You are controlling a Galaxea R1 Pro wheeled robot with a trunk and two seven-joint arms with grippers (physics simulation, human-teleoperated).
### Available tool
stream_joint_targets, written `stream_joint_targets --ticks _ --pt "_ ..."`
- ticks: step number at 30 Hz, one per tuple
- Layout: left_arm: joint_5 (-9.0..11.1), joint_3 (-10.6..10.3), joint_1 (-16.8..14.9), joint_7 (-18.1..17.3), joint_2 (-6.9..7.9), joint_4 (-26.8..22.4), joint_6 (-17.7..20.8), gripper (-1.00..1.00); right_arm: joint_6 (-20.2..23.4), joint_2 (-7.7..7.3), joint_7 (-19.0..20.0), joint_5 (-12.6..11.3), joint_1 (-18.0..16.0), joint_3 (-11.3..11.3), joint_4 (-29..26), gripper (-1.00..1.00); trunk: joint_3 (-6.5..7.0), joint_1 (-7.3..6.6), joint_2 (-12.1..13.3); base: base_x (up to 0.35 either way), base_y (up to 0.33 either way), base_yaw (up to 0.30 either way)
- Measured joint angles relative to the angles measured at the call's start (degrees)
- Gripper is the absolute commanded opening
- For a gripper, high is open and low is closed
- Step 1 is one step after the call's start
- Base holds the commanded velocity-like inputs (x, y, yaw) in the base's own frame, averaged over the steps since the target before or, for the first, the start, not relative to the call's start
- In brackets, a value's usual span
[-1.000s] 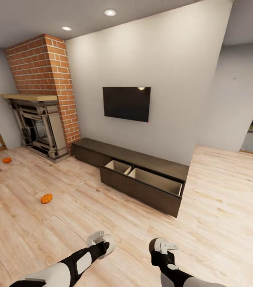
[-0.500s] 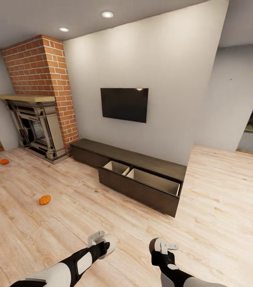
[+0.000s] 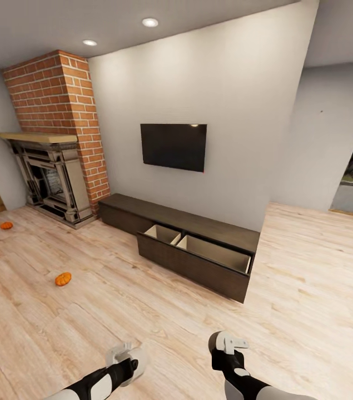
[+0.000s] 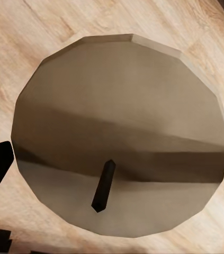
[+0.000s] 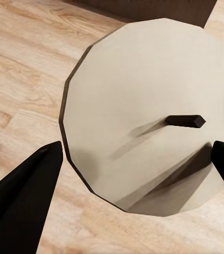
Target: Place each of the two pumpkins and all three candles from the living room inside a cabinet in the living room (use any cabinet), then make sure every cabinet is closed, and position the cauldron so it is next to a table in the living room.
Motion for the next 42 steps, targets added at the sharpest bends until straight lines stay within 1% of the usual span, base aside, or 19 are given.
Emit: stream_joint_targets --ticks 5,7,10,14,22,32,42 --pt "-0.3 0.0 0.0 -0.3 -0.16 0.0 0.0 -1.00 0.0 0.02 0.0 0.0 0.0 0.0 0.0 -1.00 1.05 -1.10 2.0 0.000 0.000 -0.152" --pt "-0.9 0.0 0.0 -0.3 -0.13 0.0 0.0 -1.00 0.0 0.02 0.0 0.0 0.0 0.0 0.0 -1.00 1.50 -1.54 2.8 0.000 0.000 -0.208" --pt "-2.8 0.0 0.0 -0.3 -0.11 0.0 0.0 -1.00 0.0 0.04 0.0 0.0 0.0 0.0 0.0 -1.00 2.17 -2.20 4.0 0.000 0.000 -0.219" --pt "-3.6 0.0 0.0 -0.3 -0.10 0.0 -0.1 -1.00 0.0 0.06 0.0 0.0 0.1 0.0 0.0 -1.00 3.06 -3.09 5.6 0.000 0.000 -0.223" --pt "-3.7 0.0 0.0 -0.4 0.02 0.0 0.0 -1.00 0.0 0.07 0.0 0.0 0.3 0.0 0.0 -1.00 3.47 -3.09 5.7 0.000 0.000 -0.199" --pt "-3.7 0.0 0.0 -0.4 0.25 0.0 0.0 -1.00 0.0 0.07 0.0 0.0 0.3 0.0 0.0 -1.00 3.61 -3.09 5.7 0.000 0.000 -0.033" --pt "-3.7 0.0 0.0 -0.3 0.20 0.0 0.0 -1.00 0.0 -0.06 -0.1 -0.1 0.3 -0.1 0.0 -1.00 3.61 -3.09 5.7 0.000 0.000 -0.115"
